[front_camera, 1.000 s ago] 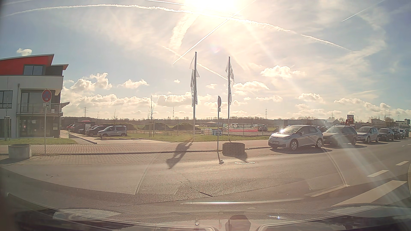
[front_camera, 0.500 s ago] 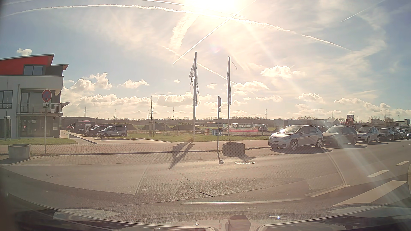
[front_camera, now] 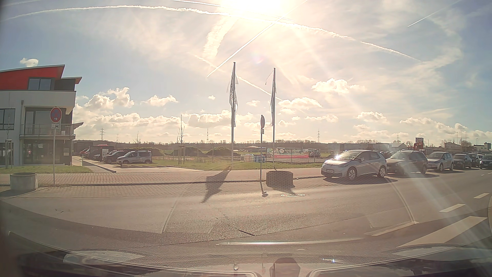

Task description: Follow the waypoints while adhering to traffic rules and regulations

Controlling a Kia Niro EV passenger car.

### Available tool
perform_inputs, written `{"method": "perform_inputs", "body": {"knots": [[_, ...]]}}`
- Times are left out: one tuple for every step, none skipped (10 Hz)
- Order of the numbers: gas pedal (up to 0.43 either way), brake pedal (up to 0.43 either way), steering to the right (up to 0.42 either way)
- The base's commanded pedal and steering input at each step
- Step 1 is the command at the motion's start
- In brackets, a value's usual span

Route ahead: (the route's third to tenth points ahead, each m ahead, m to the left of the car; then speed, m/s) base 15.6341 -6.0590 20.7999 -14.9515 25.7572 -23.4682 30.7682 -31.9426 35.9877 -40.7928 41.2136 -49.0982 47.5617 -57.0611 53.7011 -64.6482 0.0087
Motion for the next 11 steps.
{"method": "perform_inputs", "body": {"knots": [[0.0, 0.238, 0.193], [0.0, 0.238, 0.193], [0.0, 0.232, 0.193], [0.0, 0.238, 0.193], [0.0, 0.238, 0.193], [0.0, 0.238, 0.193], [0.0, 0.238, 0.193], [0.0, 0.238, 0.193], [0.0, 0.238, 0.193], [0.0, 0.238, 0.193], [0.0, 0.238, 0.194]]}}
